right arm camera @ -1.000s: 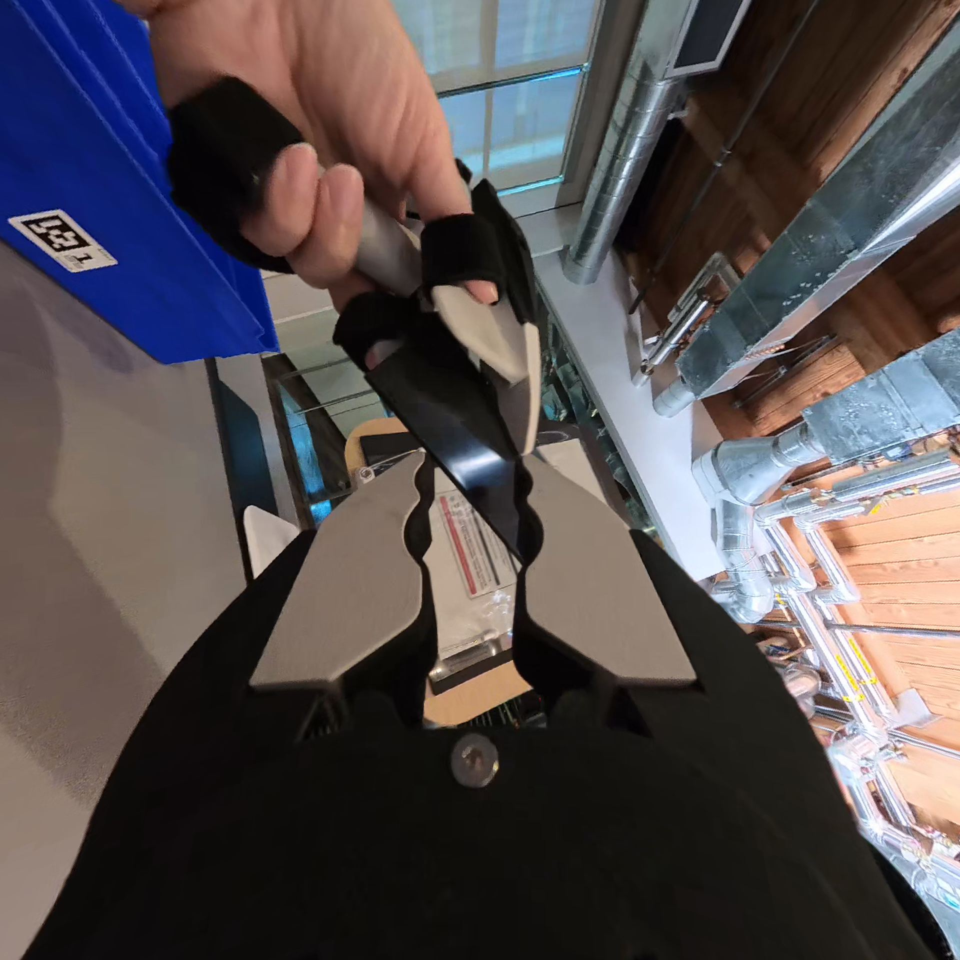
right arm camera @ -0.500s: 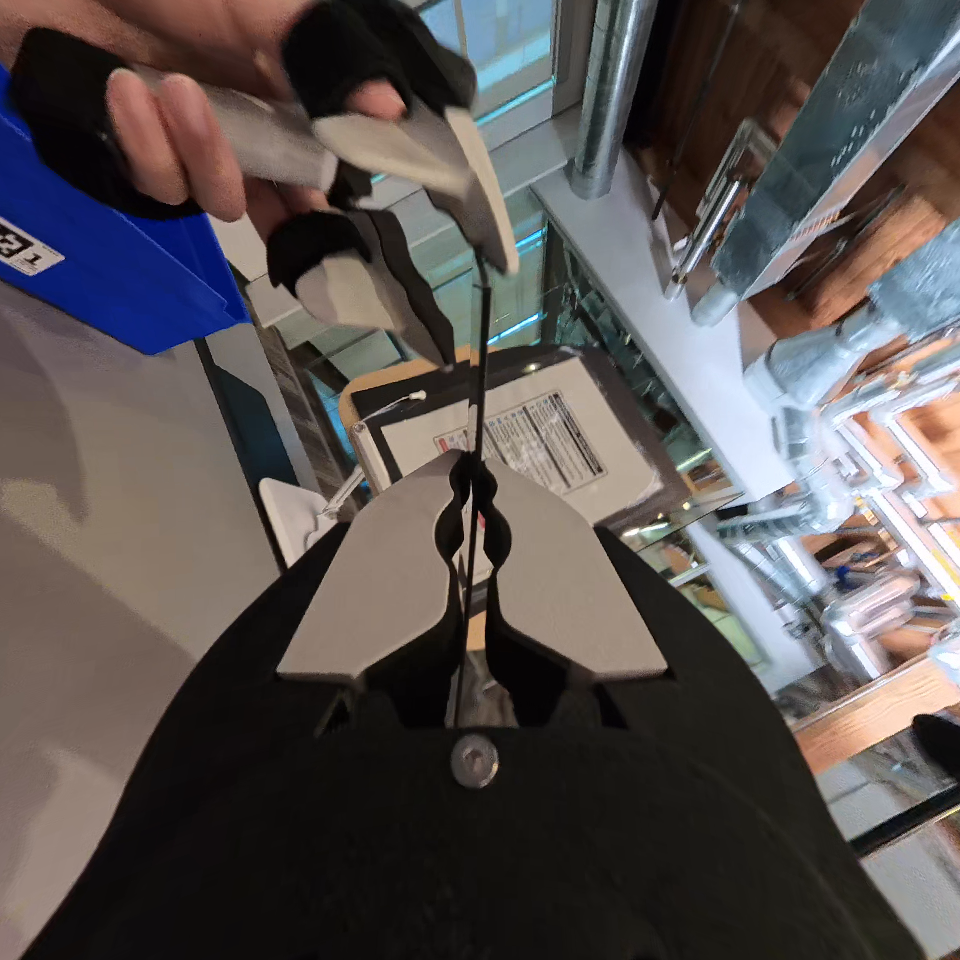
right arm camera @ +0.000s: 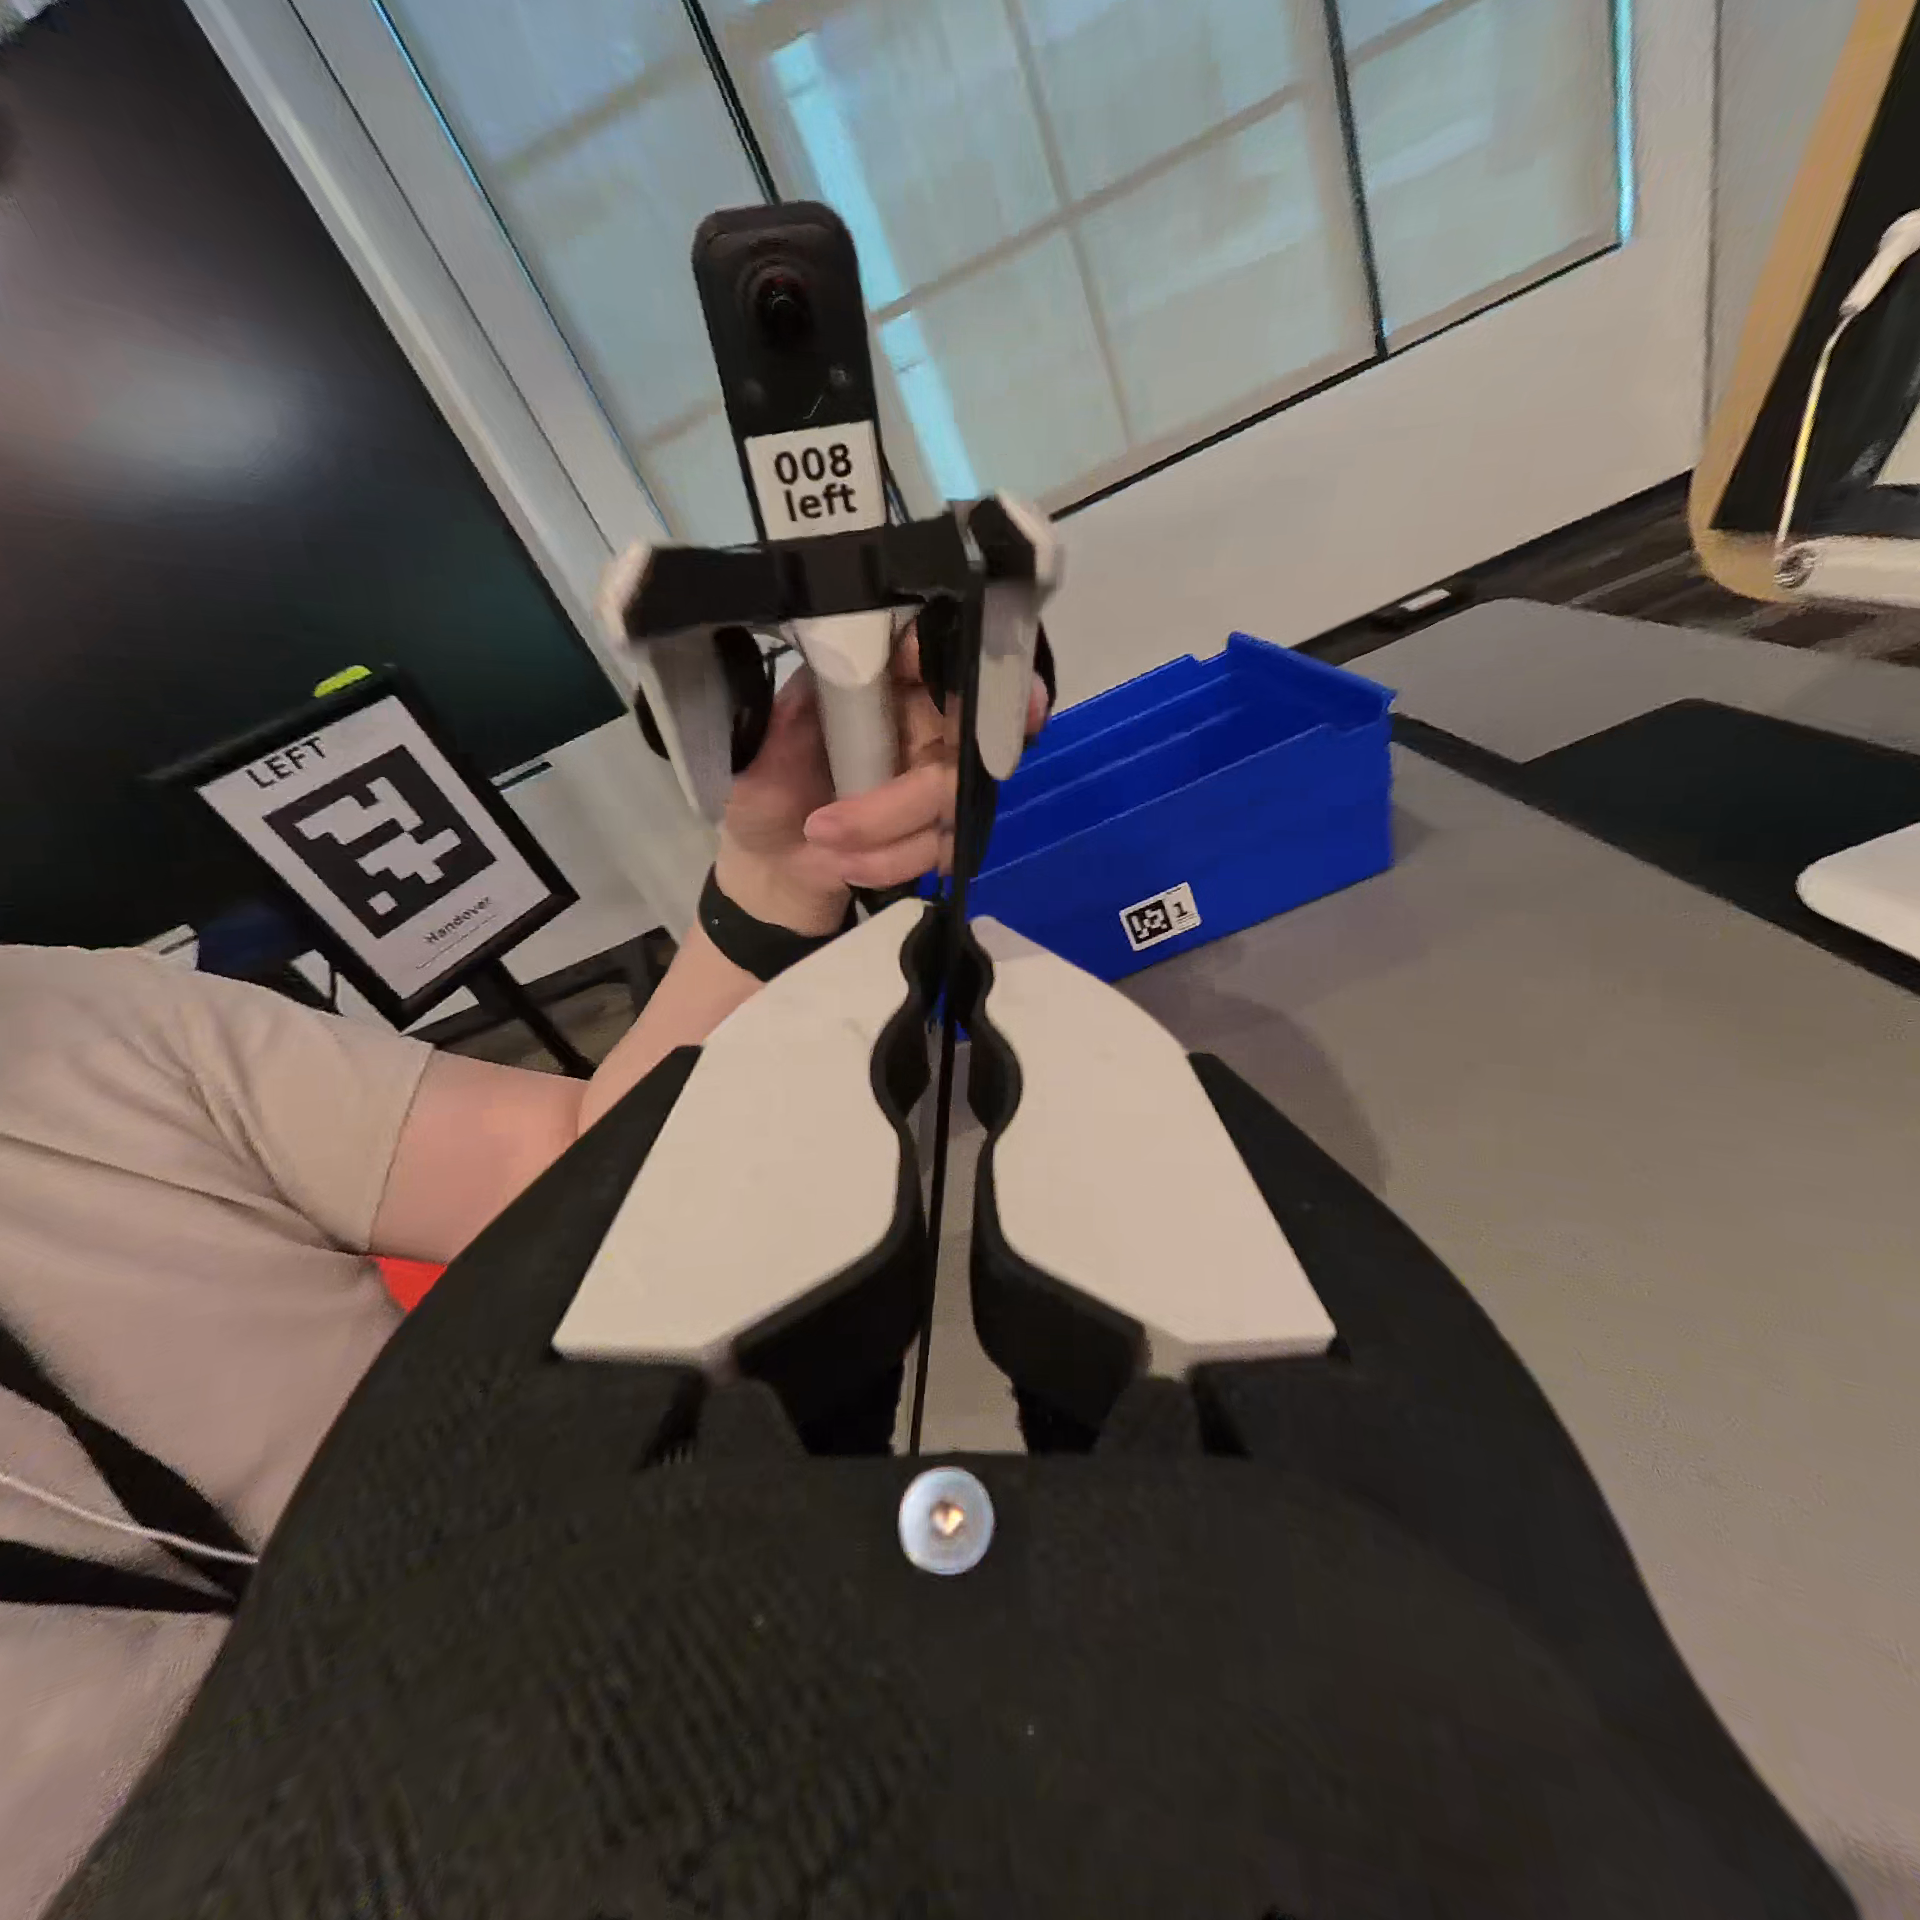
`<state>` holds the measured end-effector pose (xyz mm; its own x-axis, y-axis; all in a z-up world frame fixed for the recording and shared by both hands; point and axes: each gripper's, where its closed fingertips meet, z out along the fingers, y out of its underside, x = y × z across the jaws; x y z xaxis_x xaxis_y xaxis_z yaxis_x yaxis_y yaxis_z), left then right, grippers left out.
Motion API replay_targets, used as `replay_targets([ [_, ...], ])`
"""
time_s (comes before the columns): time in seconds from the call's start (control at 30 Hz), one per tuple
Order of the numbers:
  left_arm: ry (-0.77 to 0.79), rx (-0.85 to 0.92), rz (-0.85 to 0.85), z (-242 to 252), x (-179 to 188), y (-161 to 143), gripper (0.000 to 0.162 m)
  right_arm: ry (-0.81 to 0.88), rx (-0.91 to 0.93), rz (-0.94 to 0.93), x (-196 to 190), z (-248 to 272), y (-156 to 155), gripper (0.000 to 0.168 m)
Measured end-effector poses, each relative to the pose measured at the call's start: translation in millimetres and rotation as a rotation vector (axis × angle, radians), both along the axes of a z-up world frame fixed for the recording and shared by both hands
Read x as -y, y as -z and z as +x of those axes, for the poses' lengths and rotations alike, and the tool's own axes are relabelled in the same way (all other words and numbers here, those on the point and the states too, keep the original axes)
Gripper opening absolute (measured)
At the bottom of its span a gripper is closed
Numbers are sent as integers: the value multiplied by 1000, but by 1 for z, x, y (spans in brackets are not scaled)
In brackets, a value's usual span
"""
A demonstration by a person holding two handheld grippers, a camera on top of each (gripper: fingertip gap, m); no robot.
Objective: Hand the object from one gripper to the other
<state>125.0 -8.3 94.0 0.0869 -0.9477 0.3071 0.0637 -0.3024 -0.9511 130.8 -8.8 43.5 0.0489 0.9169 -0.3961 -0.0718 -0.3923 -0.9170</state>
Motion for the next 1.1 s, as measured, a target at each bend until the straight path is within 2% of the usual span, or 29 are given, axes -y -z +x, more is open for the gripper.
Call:
replay_targets([
  [0.07, 27, -117, -54, 6, 0, 22, 64, -31, 14, 17, 5, -3, 3, 2],
  [0.1, 30, -145, -65, 9, -1, 29, 58, -47, 27, 27, 8, -5, 5, 2],
  [0.13, 36, -161, -67, 11, -2, 33, 35, -60, 45, 36, 10, -7, 7, 2],
  [0.17, 66, -152, -55, 13, 1, 33, 2, -58, 62, 47, 11, -8, 9, 2],
  [0.2, 52, -133, -67, 14, -2, 30, 1, -25, 62, 63, 7, -7, 9, 4],
  [0.23, 10, -113, -66, 14, -8, 26, 0, 30, 38, 92, 0, -5, 6, 14],
  [0.3, -112, -62, -42, 5, -24, 17, 1, 157, -40, 190, -15, 5, -4, 46],
  [0.33, -158, -8, -38, -3, -30, 8, 1, 205, -73, 225, -21, 12, -7, 51],
  [0.4, -222, 174, -49, -22, -36, -18, 1, 256, -131, 228, -32, 24, -5, 51],
  [0.47, -227, 400, -52, -43, -34, -45, 1, 231, -241, 132, -38, 29, -2, 53],
  [0.5, -240, 480, -40, -51, -33, -53, 1, 188, -322, 61, -39, 31, -4, 59],
  [0.57, -291, 524, -26, -58, -36, -56, 1, 103, -490, -74, -39, 37, -11, 60],
  [0.63, -331, 518, 5, -58, -36, -56, 1, 71, -533, -133, -41, 36, -9, 59],
  [0.73, -375, 502, 55, -53, -36, -56, 1, 36, -430, -90, -30, 18, -2, 59],
  [0.8, -370, 473, 51, -45, -37, -51, 1, 11, -447, -88, -22, 12, -10, 57],
  [0.83, -358, 476, 43, -41, -36, -50, 1, -1, -450, -91, -20, 11, -12, 40],
  [0.87, -341, 489, 34, -38, -36, -50, 2, -29, -443, -95, -17, 10, -12, 3],
  [0.93, -321, 475, 21, -37, -36, -48, 22, -74, -409, -143, -15, 9, -9, 3],
  [1.03, -344, 238, 82, -39, -43, -35, 52, -6, -319, -146, -26, 21, -7, 2],
  [1.07, -370, 138, 125, -43, -45, -28, 58, 13, -279, -125, -27, 27, -7, 3],
  [1.1, -382, 59, 176, -49, -44, -24, 57, 27, -240, -105, -27, 33, -8, 3],
])
